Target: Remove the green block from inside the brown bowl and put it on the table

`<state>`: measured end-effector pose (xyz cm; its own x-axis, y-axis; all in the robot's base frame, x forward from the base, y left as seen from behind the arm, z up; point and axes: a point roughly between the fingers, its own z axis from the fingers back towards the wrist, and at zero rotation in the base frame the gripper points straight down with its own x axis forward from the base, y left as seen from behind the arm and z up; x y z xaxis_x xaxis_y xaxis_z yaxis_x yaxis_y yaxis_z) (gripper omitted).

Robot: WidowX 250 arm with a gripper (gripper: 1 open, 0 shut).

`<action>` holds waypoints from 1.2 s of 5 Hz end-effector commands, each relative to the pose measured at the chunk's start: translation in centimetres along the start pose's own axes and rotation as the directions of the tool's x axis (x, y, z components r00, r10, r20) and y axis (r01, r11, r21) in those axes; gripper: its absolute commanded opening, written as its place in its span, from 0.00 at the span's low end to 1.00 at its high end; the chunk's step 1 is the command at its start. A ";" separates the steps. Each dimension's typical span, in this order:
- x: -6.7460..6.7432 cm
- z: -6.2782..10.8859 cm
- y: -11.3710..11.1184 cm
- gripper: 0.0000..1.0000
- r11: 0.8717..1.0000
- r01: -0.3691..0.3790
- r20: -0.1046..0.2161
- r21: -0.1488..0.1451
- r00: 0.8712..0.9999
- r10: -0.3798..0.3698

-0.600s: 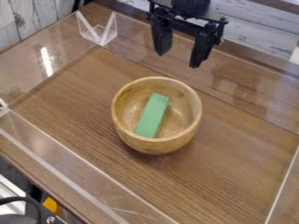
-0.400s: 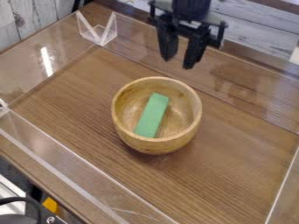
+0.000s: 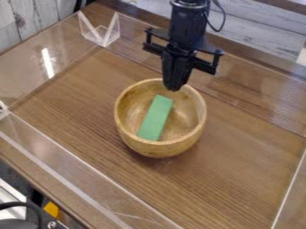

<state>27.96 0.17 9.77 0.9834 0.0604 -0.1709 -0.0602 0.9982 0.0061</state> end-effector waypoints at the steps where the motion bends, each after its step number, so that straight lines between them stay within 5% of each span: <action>1: -0.5 1.8 0.5 0.00 1.000 -0.015 0.054 0.000 0.998 0.015; 3: -0.3 3.4 1.5 0.00 0.997 -0.081 0.036 -0.005 0.996 0.081; 4: -0.4 2.0 1.5 1.00 0.999 -0.052 0.018 0.008 0.999 0.051; 5: -0.6 0.8 1.5 1.00 0.999 -0.027 0.000 0.019 1.000 0.027; 6: -0.7 0.4 1.5 1.00 0.995 -0.103 0.008 0.003 0.995 0.103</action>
<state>26.87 1.48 9.16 0.9665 0.1560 -0.2036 -0.1533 0.9878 0.0292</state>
